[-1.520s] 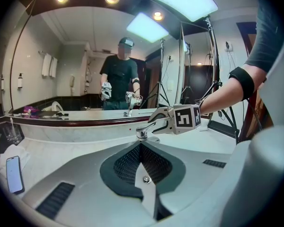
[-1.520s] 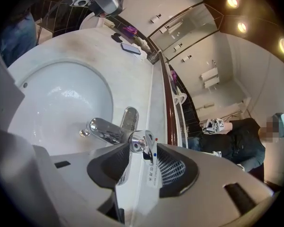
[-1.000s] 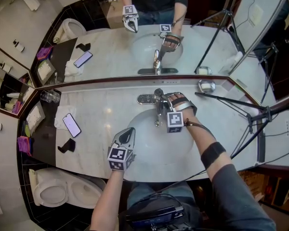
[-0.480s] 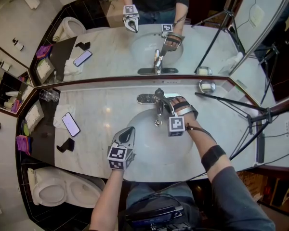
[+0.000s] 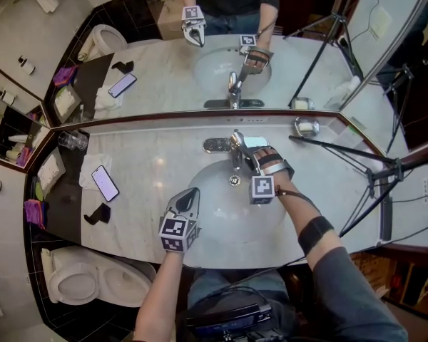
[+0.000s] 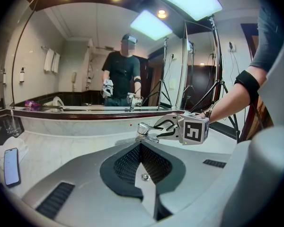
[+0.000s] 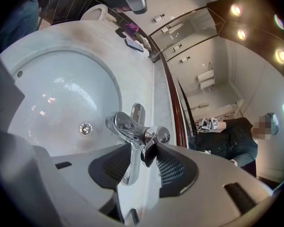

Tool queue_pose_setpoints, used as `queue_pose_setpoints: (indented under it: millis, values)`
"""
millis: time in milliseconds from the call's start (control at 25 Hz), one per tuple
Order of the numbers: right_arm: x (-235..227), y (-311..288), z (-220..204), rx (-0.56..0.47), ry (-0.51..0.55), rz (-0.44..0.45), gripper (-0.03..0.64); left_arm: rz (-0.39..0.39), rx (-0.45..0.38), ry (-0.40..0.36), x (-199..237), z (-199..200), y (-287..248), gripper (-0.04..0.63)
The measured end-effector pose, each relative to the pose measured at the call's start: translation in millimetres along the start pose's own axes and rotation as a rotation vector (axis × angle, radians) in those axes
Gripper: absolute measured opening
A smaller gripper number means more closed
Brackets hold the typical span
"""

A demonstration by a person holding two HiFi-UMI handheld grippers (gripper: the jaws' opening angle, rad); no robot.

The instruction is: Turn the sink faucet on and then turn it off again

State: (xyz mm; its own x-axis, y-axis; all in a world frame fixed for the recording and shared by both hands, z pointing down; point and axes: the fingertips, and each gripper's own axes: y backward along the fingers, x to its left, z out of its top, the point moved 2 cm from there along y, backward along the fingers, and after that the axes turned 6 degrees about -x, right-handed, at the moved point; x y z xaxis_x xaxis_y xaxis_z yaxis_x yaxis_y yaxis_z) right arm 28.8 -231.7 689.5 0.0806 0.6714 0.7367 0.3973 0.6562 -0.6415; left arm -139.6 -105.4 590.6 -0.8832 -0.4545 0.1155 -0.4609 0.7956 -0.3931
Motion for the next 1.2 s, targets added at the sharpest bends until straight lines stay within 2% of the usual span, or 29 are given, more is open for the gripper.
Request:
queue_pose_setpoints:
  millis: [440, 640, 800, 960, 1200]
  values:
    - [1, 1, 2, 0.034, -0.033, 0.029, 0.189, 0.008, -0.002, -0.008, -2, 0, 16, -0.012]
    - [2, 21, 3, 0.046, -0.099, 0.021, 0.19, 0.015, -0.011, -0.02, -3, 3, 25, -0.012]
    - [-5, 50, 12, 0.015, -0.212, -0.032, 0.187, 0.007, -0.026, -0.028, -9, 7, 27, -0.012]
    - [-11, 87, 22, -0.013, -0.273, -0.081, 0.126, -0.005, -0.04, -0.039, -19, 16, 31, -0.013]
    - [-11, 137, 26, -0.034, -0.387, -0.167, 0.067, -0.016, -0.068, -0.079, -29, 29, 37, -0.013]
